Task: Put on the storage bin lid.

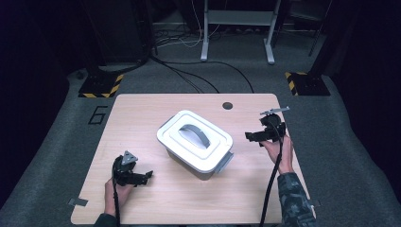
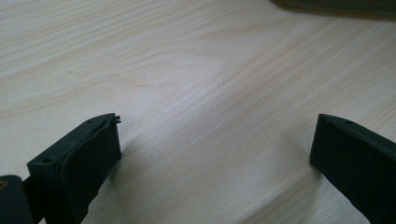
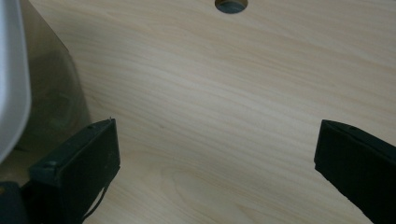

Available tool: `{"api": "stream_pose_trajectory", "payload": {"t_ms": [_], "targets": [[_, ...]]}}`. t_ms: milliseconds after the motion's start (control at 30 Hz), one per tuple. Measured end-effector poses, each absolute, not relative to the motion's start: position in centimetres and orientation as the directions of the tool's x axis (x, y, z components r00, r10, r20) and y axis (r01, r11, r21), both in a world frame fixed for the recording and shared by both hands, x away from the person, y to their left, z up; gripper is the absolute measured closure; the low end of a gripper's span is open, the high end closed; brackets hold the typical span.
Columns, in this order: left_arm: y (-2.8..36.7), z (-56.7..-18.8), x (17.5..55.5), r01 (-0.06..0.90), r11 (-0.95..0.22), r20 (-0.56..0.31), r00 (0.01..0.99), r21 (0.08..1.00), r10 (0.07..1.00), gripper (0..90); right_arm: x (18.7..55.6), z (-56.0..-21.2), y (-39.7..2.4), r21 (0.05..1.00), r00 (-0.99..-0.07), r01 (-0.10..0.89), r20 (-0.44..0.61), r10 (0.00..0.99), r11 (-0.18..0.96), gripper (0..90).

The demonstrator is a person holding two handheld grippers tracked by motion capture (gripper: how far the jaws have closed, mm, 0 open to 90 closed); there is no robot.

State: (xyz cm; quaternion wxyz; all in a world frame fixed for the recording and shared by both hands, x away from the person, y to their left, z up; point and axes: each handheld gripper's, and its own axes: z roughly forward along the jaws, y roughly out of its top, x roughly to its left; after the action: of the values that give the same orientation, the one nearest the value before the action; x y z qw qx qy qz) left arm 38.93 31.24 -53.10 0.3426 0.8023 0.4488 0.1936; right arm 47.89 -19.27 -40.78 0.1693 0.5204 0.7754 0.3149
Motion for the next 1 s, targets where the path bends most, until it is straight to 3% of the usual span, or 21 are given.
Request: {"api": "stream_pose_trajectory", "payload": {"t_ms": [500, 767, 1000], "targets": [[31.3, -53.1, 38.9, 0.59, -0.365, 0.002, 0.525, 0.721, 0.851, 1.2, 47.6, -45.6, -20.5, 0.619, -0.355, 0.75, 0.082, 0.931, 0.232, 0.0], [31.2, -53.1, 38.9, 0.589, -0.357, -0.002, 0.52, 0.725, 0.854, 1.2, 47.0, -49.0, -21.0, 0.591, -0.323, 0.771, 0.042, 0.945, 0.238, 0.0], [31.2, -53.1, 38.9, 0.589, -0.357, -0.002, 0.52, 0.725, 0.854, 1.2, 46.4, -51.1, -21.7, 0.626, -0.302, 0.748, 0.023, 0.953, 0.222, 0.0]]}}
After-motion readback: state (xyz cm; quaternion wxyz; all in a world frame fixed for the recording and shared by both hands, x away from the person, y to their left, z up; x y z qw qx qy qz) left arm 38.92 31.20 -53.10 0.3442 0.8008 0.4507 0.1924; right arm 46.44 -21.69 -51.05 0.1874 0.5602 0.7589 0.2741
